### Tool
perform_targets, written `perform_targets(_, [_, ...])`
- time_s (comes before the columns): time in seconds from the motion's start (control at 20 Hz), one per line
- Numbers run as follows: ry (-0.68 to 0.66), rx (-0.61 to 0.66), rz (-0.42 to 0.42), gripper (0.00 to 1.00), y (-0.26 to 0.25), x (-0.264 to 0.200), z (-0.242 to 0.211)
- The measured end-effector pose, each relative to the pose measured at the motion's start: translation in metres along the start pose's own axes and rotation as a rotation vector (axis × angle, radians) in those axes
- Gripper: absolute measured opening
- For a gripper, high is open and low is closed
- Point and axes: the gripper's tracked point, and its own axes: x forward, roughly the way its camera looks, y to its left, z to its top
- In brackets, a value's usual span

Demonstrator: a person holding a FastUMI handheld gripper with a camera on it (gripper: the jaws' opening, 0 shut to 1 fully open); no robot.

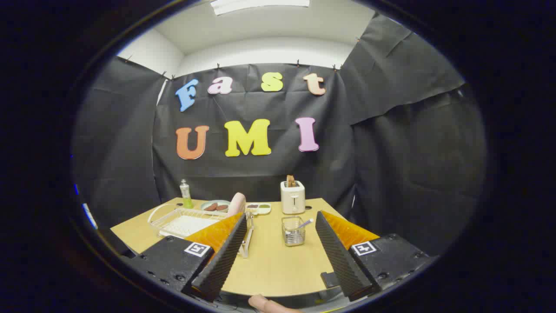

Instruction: Take the plate from the dish rack, then take the spoon from the basket and place it into the plate.

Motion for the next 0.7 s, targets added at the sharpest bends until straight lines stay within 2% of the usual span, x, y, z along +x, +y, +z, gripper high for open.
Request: perform_targets(0.7, [0.019, -0.024, -0.012, 1.00, 0.000, 0.022, -0.010])
